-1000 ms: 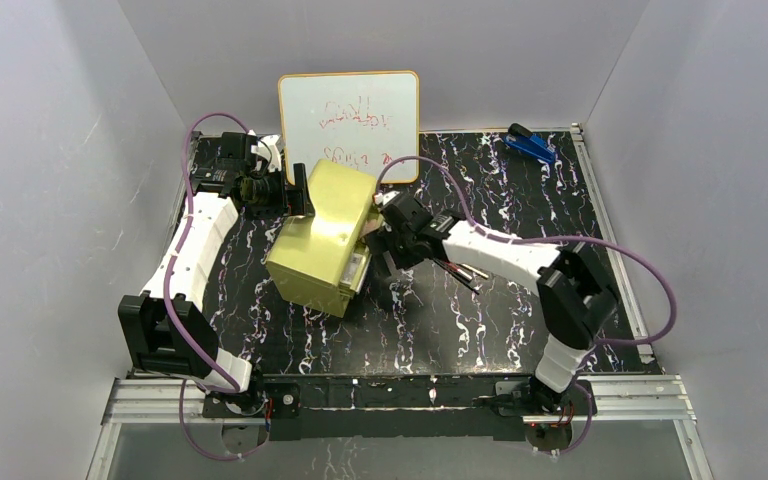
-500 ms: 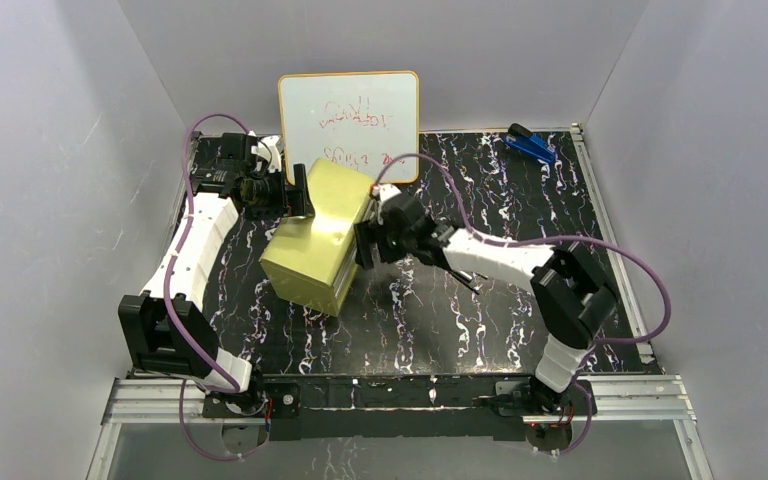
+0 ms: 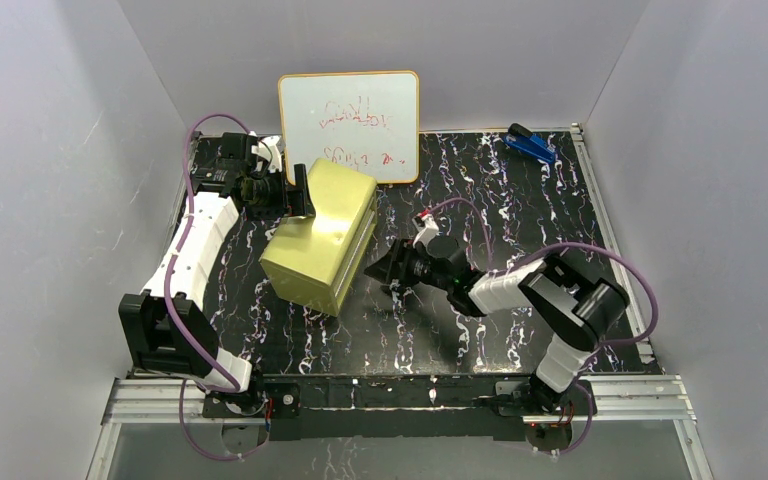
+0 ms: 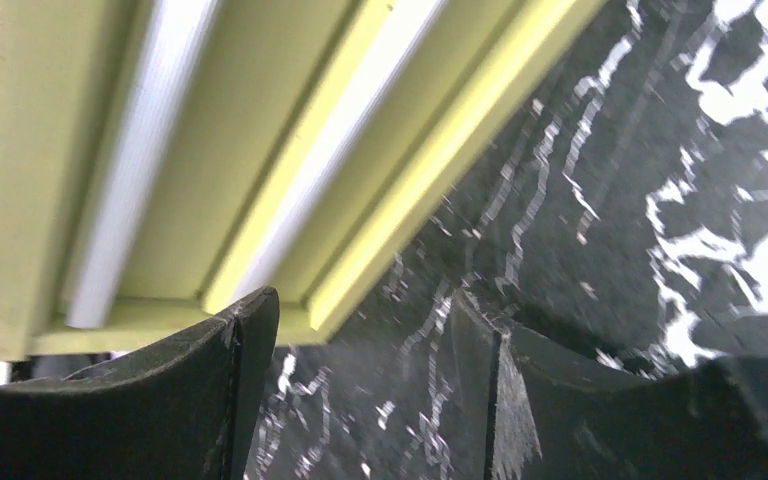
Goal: Organize the makeup
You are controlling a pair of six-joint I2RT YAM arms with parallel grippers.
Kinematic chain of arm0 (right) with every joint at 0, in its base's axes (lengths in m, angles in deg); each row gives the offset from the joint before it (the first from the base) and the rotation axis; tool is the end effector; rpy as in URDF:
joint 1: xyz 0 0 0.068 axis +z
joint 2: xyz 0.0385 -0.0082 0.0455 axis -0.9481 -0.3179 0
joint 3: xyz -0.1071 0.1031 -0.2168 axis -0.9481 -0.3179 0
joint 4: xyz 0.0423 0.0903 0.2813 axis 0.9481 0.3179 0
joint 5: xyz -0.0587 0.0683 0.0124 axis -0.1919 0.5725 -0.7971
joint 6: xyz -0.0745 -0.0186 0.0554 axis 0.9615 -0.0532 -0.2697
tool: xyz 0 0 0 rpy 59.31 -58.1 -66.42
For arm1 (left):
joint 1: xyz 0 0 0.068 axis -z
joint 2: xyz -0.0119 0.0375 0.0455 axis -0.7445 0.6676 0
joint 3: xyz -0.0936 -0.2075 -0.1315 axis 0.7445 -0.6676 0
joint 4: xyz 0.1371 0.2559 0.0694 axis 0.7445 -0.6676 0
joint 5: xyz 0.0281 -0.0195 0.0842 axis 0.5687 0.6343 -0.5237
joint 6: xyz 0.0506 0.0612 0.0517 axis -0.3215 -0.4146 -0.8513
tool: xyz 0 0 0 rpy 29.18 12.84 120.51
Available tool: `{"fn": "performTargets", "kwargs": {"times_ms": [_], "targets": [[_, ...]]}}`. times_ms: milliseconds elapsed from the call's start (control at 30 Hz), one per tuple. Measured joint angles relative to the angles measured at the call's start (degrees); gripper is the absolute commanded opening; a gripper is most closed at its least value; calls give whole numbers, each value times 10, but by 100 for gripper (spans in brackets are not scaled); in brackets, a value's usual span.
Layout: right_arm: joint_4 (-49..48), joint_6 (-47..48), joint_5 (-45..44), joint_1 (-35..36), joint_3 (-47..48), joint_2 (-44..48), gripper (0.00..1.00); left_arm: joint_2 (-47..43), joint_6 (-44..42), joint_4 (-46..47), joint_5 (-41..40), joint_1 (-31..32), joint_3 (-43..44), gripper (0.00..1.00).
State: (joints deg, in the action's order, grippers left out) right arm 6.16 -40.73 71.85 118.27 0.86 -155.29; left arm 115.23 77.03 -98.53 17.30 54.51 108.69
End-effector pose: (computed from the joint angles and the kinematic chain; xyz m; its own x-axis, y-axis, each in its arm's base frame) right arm 0.2556 0.2905 0.0946 -0.7371 0.2668 -0.6209 -0.4081 0.5567 0.7236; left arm 0.3842 -0.0657 0.2887 -0.7573 -0.0604 -0.6503 0.1746 0.9408 -0.2907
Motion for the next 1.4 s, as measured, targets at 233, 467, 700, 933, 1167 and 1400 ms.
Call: {"fn": "performTargets", "kwargs": {"times_ms": [233,467,700,933,1167,1400], "targets": [[-170,-90,17,-13,6,-79,62,3,0,-5,1,0,4,98],[-215,-136,29,-19,62,-158,53,10,0,-9,1,0,11,99],[-233,-148,38,-22,98,-183,52,10,0,-9,1,1,11,98],[-235,-151,40,-25,111,-199,47,10,0,-9,1,2,11,98],[-243,-162,40,-25,111,-210,40,10,0,-9,1,2,11,98],[-282,-194,51,-29,111,-233,1,10,0,-9,1,2,11,98]]}}
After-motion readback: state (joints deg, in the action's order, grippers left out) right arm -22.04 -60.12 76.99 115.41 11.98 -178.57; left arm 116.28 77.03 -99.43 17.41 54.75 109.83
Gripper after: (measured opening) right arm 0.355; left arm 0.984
